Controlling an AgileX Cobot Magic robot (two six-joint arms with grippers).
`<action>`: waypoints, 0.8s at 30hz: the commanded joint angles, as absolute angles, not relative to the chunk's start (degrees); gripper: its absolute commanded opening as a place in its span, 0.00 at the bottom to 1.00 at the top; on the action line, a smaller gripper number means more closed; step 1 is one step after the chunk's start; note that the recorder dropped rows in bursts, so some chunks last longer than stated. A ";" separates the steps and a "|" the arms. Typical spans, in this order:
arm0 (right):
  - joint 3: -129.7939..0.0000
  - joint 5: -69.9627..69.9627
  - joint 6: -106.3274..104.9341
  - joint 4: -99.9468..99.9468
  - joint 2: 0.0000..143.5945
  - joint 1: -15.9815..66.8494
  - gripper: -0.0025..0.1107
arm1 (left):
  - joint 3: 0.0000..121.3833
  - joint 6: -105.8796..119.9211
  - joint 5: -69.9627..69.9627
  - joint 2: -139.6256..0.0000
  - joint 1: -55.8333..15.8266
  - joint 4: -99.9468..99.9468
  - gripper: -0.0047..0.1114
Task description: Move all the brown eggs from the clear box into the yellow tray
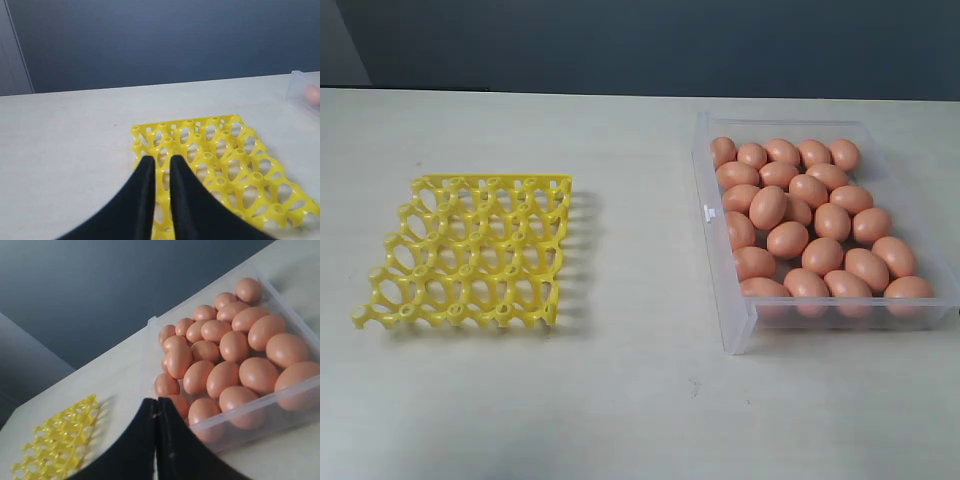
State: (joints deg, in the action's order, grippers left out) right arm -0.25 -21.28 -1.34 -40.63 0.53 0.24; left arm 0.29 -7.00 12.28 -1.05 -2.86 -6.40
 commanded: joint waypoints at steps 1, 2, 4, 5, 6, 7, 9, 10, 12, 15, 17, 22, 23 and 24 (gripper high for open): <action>0.00 -13.84 -2.34 -34.37 0.26 0.49 0.02 | 0.00 -7.05 11.92 -1.28 -2.96 -6.50 0.15; 0.00 -13.00 -2.34 -34.65 0.26 0.49 0.02 | 0.00 -7.05 11.92 -1.28 -2.96 -6.50 0.15; 0.00 -11.99 -2.34 -34.65 0.26 0.49 0.02 | 0.00 -7.05 11.92 -1.28 -2.96 -6.50 0.15; 0.00 -11.06 -2.34 -34.83 0.26 0.49 0.02 | 0.00 -7.05 11.92 -1.28 -2.96 -6.50 0.15; 0.00 -9.75 -2.34 -36.23 0.26 0.49 0.02 | 0.00 -7.05 11.92 -1.28 -2.96 -6.50 0.15; 0.00 -7.89 -2.34 -39.01 0.26 0.49 0.02 | 0.00 -7.05 11.92 -1.28 -2.96 -6.50 0.15; 0.00 -3.95 -2.34 -47.01 0.26 0.49 0.02 | 0.00 -7.05 11.92 -1.28 -2.96 -6.50 0.15; 0.00 -2.01 -2.34 -52.25 0.26 0.49 0.02 | 0.00 -7.05 11.92 -1.28 -2.96 -6.50 0.15; 0.00 1.59 -2.34 -61.50 0.26 0.49 0.02 | 0.00 -7.05 11.92 -1.28 -2.96 -6.50 0.15; 0.00 5.56 -2.34 -70.66 0.26 0.49 0.02 | 0.00 -7.05 11.92 -1.28 -2.96 -6.50 0.15; 0.00 4.17 -1.86 -74.17 0.26 0.49 0.02 | 0.00 -7.05 11.92 -1.28 -2.96 -6.50 0.15; 0.00 -5.36 -1.52 -75.09 0.26 0.73 0.02 | 0.00 -7.05 11.92 -1.28 -2.96 -6.50 0.15; 0.00 -5.90 -2.04 -75.09 0.26 0.73 0.02 | 0.00 -7.05 11.92 -1.28 -2.96 -6.50 0.15; -0.24 -6.25 -2.72 -75.09 0.26 0.73 0.02 | 0.00 -7.05 11.92 -1.28 -2.96 -6.50 0.15</action>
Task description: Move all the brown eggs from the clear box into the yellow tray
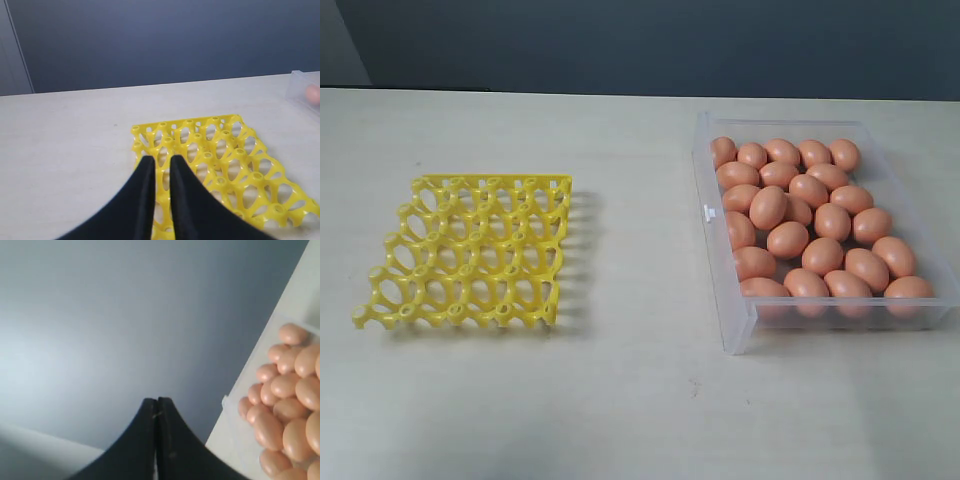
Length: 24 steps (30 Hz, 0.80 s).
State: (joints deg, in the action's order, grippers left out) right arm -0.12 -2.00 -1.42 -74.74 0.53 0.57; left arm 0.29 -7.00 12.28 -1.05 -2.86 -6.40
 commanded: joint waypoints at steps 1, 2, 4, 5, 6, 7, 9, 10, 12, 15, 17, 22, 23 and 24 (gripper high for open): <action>-1.79 -6.82 -5.47 -74.58 0.26 0.73 0.02 | 0.00 -7.05 11.92 -1.28 -2.96 -6.50 0.15; -3.21 -7.77 -8.86 -73.53 0.26 0.73 0.02 | 0.00 -7.05 11.92 -1.28 -2.96 -6.50 0.15; -7.40 -11.25 -19.83 -73.46 0.49 0.73 0.02 | 0.00 -7.05 11.92 -1.28 -2.96 -6.50 0.15; -9.25 -13.27 -24.03 -74.11 0.87 0.73 0.02 | 0.00 -7.05 11.92 -1.28 -2.96 -6.50 0.15; -11.74 -15.45 -29.63 -74.89 1.73 0.73 0.02 | 0.00 -7.05 11.92 -1.28 -2.96 -6.50 0.15; -14.23 -17.64 -35.13 -75.42 3.09 0.73 0.02 | 0.00 -7.05 11.92 -1.28 -2.96 -6.50 0.15; -18.53 -21.87 -43.00 -75.29 6.86 0.73 0.02 | 0.00 -7.05 11.92 -1.28 -2.96 -6.50 0.15; -20.65 -23.86 -45.00 -75.15 9.49 0.73 0.02 | 0.00 -7.05 11.92 -1.28 -2.96 -6.50 0.15; -24.26 -26.52 -46.28 -74.01 15.73 0.73 0.02 | 0.00 -7.05 11.92 -1.28 -2.96 -6.50 0.15; -28.38 -28.05 -46.93 -69.24 25.99 0.73 0.02 | 0.00 -7.05 11.92 -1.28 -2.96 -6.50 0.15; -31.43 -29.28 -46.82 -64.14 34.27 0.73 0.02 | 0.00 -7.05 11.92 -1.28 -2.96 -6.50 0.15; -40.66 -35.06 -41.27 -51.62 56.40 0.73 0.02 | 0.00 -7.05 11.92 -1.28 -2.96 -6.50 0.15; -42.45 -35.74 -40.05 -50.23 60.79 0.73 0.02 | 0.00 -7.05 11.92 -1.28 -2.96 -6.50 0.15; -43.76 -35.85 -40.05 -48.91 64.10 0.73 0.02 | 0.00 -7.05 11.92 -1.28 -2.96 -6.50 0.15</action>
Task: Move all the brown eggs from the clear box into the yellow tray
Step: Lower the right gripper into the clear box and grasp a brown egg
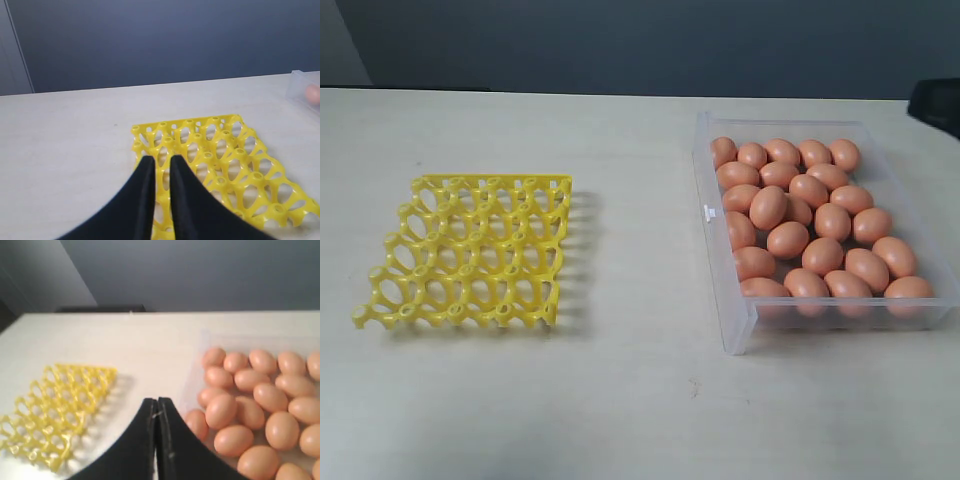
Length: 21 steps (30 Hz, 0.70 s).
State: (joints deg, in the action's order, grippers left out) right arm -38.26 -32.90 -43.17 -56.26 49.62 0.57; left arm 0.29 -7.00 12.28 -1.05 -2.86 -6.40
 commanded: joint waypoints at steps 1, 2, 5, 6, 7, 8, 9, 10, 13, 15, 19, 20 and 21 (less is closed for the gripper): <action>-45.32 -35.85 -40.05 -47.39 67.91 0.73 0.02 | 0.00 -7.05 11.92 -1.28 -2.96 -6.50 0.15; -46.83 -35.48 -40.19 -45.70 72.12 0.73 0.02 | 0.00 -7.05 11.92 -1.28 -2.96 -6.50 0.15; -50.87 -35.47 -39.20 -41.94 79.83 0.73 0.02 | 0.00 -7.05 11.92 -1.28 -2.96 -6.50 0.15; -52.36 -35.59 -36.75 -39.99 82.38 0.73 0.02 | 0.00 -7.05 11.92 -1.28 -2.96 -6.50 0.15; -53.87 -35.83 -33.38 -37.05 84.21 0.73 0.02 | 0.00 -7.05 11.92 -1.28 -2.96 -6.50 0.15; -55.40 -36.27 -30.18 -33.67 86.29 0.87 0.02 | 0.00 -7.05 11.92 -1.28 -2.96 -6.50 0.15; -56.58 -36.69 -27.96 -29.77 88.15 1.21 0.02 | 0.00 -7.05 11.92 -1.28 -2.96 -6.50 0.15; -57.98 -37.55 -25.52 -25.24 89.88 1.73 0.02 | 0.00 -7.05 11.92 -1.28 -2.96 -6.50 0.15; -61.98 -41.21 -14.64 -9.91 94.69 4.29 0.02 | 0.00 -7.05 11.92 -1.28 -2.96 -6.50 0.15; -63.98 -42.88 -6.97 -1.03 97.84 6.90 0.02 | 0.00 -7.05 11.92 -1.28 -2.96 -6.50 0.15; -64.27 -43.23 -6.86 3.31 102.93 10.30 0.02 | 0.00 -7.05 11.92 -1.28 -2.96 -6.50 0.15; -64.27 -43.11 -6.86 3.99 104.78 10.43 0.02 | 0.00 -7.05 11.92 -1.28 -2.96 -6.50 0.15; -64.27 -42.92 -6.86 4.14 105.42 10.43 0.02 | 0.00 -7.05 11.92 -1.28 -2.96 -6.50 0.15</action>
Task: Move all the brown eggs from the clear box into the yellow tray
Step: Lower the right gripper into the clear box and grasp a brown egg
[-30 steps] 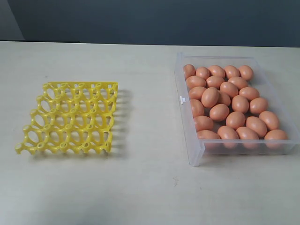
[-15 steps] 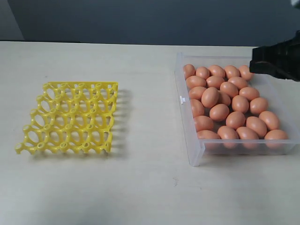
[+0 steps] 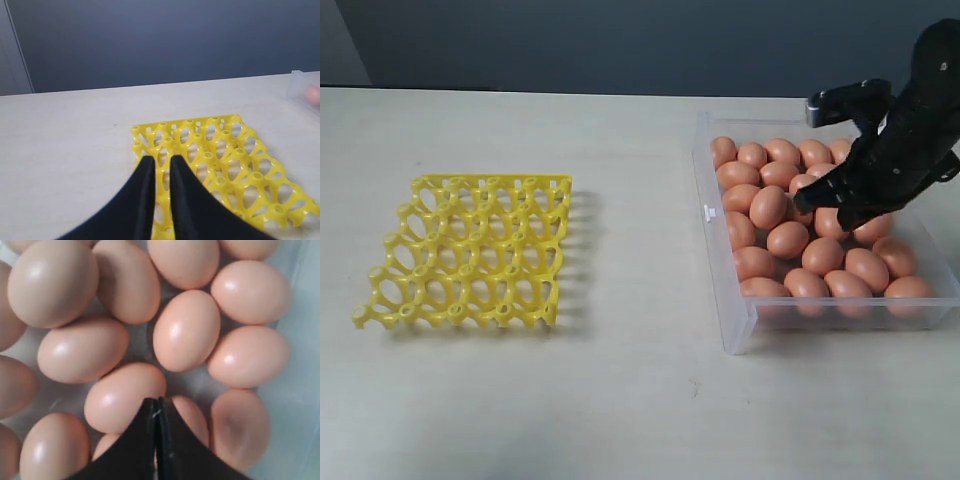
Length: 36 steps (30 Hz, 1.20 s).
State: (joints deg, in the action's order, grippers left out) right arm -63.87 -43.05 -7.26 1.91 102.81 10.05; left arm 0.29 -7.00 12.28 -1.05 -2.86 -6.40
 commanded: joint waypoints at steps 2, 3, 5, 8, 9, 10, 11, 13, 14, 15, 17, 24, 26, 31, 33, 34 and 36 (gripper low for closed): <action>-64.27 -41.92 -6.86 5.63 107.10 10.43 0.02 | 0.00 -7.05 11.92 -1.28 -2.96 -6.50 0.15; -64.27 -41.34 -6.86 5.63 107.20 10.43 0.03 | 0.00 -7.05 11.92 -1.28 -2.96 -6.50 0.15; -64.27 -38.39 -6.86 5.63 107.20 10.43 0.17 | 0.00 -7.05 11.92 -1.28 -2.96 -6.50 0.15; -64.27 -30.85 -6.74 5.45 107.48 10.43 0.49 | 0.00 -7.05 11.92 -1.28 -2.96 -6.50 0.15; -64.27 -30.04 -6.38 5.45 107.56 10.43 0.50 | 0.00 -7.05 11.92 -1.28 -2.96 -6.50 0.15; -64.27 -28.96 -5.67 5.45 107.92 10.43 0.49 | 0.00 -7.05 11.92 -1.28 -2.96 -6.50 0.15; -64.37 -27.87 -5.26 5.45 108.18 10.43 0.48 | 0.00 -7.05 11.92 -1.28 -2.96 -6.50 0.15; -64.30 -27.62 -4.85 5.45 109.09 10.43 0.47 | 0.00 -7.05 11.92 -1.28 -2.96 -6.50 0.15; -64.30 -27.62 -4.85 5.45 109.44 10.43 0.47 | 0.00 -7.05 11.92 -1.28 -2.96 -6.50 0.15; -64.30 -27.62 -4.85 5.45 110.06 10.43 0.47 | 0.00 -7.05 11.92 -1.28 -2.96 -6.50 0.15; -64.40 -27.62 -4.85 5.45 110.97 10.43 0.47 | 0.00 -7.05 11.92 -1.28 -2.96 -6.50 0.15; -65.85 -28.08 -2.97 5.50 113.55 10.43 0.47 | 0.00 -7.05 11.92 -1.28 -2.96 -6.50 0.15; -66.12 -27.97 -2.97 5.50 113.43 10.43 0.42 | 0.00 -7.05 11.92 -1.28 -2.96 -6.50 0.15; -68.70 -32.55 -2.75 5.31 113.41 10.43 0.02 | 0.00 -7.05 11.92 -1.28 -2.96 -6.50 0.15; -69.94 -36.16 -2.75 5.07 112.92 10.43 0.02 | 0.00 -7.05 11.92 -1.28 -2.96 -6.50 0.15; -70.42 -37.23 -2.75 4.96 112.46 10.43 0.01 | 0.00 -7.05 11.92 -1.28 -2.96 -6.50 0.15; -70.82 -38.70 -2.75 4.72 110.79 10.43 0.02 | 0.00 -7.05 11.92 -1.28 -2.96 -6.50 0.15</action>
